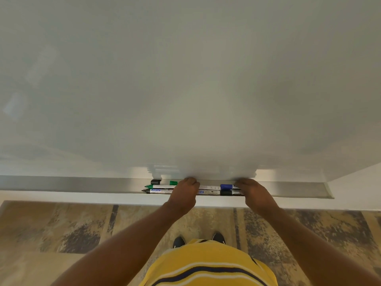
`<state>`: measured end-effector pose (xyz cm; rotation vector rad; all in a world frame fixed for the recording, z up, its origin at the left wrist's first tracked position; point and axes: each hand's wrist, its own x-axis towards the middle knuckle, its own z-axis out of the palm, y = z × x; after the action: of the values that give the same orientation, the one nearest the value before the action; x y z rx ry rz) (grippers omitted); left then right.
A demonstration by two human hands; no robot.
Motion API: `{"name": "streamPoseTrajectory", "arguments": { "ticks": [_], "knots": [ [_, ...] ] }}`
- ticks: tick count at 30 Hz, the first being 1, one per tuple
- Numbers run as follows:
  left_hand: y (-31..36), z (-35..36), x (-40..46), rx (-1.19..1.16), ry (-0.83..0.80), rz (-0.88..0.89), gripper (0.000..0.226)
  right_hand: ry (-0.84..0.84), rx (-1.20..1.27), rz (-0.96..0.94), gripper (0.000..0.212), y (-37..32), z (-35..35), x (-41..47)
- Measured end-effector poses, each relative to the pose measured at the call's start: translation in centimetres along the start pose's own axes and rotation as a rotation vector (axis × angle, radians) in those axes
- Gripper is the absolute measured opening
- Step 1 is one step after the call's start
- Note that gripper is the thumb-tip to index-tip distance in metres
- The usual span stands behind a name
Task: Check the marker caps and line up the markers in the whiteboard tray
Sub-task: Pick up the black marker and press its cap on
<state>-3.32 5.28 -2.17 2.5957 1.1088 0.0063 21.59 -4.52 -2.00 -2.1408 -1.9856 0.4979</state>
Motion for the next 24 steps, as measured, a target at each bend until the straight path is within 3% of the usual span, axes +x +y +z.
{"name": "streamPoseTrajectory", "arguments": {
  "ticks": [4,10,17,24],
  "knots": [
    [-1.0,-0.2,-0.7,-0.051,0.087,-0.009,0.027,0.088,0.02,-0.037,0.041,-1.8,0.2,0.9],
    [-5.0,-1.9,-3.0,-0.08,0.18,-0.163,0.026,0.136,0.124,-0.214,0.031,-8.6,1.7,3.3],
    [-10.7,-3.6,-5.9,-0.012,0.147,-0.32,0.04,-0.053,0.12,-0.349,0.033,-16.8,5.6,6.0],
    [-13.8,-4.4,-6.9,0.085,0.022,-0.263,0.037,-0.064,-0.031,-0.371,0.036,-20.6,7.4,7.2]
  ]
}}
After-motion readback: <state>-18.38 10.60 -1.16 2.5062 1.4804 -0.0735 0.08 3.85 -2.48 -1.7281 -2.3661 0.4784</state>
